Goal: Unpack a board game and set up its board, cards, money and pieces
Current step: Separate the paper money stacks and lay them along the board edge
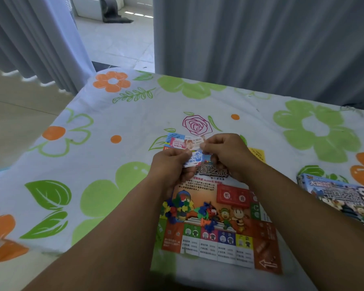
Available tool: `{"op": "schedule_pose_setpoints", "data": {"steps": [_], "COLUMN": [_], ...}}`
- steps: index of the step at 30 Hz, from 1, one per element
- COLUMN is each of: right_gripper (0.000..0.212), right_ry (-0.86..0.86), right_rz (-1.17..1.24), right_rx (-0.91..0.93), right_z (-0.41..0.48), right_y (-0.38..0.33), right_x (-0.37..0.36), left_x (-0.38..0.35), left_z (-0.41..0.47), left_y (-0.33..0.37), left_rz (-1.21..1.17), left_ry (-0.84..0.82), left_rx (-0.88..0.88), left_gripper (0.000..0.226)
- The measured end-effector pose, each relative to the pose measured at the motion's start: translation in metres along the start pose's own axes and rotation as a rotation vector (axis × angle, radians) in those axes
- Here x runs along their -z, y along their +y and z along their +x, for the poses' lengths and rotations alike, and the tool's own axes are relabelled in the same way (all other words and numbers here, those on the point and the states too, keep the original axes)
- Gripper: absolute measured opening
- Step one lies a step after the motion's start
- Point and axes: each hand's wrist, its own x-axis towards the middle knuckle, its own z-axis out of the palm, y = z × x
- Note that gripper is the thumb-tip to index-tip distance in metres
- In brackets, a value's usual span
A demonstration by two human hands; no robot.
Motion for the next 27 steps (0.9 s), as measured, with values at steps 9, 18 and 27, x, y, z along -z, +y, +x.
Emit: {"op": "schedule_pose_setpoints", "data": {"steps": [9, 18, 27], "right_gripper": [0.024, 0.025, 0.040], "right_ry": [0.290, 0.389, 0.052], "right_rz": [0.050, -0.234, 0.016], "right_rx": [-0.267, -0.212, -0.034], "right_z": [0.006, 0.010, -0.004], "right_y": [0.025, 0.032, 0.011], "right_x": [0.047, 0.051, 0.027], "left_x": [-0.013, -0.016, -0.017], "left_z": [0.004, 0.005, 0.003], "left_y": [-0.006, -0.007, -0.006], "left_rz": [0.024, 0.057, 0.060], "left_ry": [0.006, 0.005, -0.010], "left_rx": [-0.013, -0.014, -0.020], "left_gripper": [0.012, 0.018, 0.021]}}
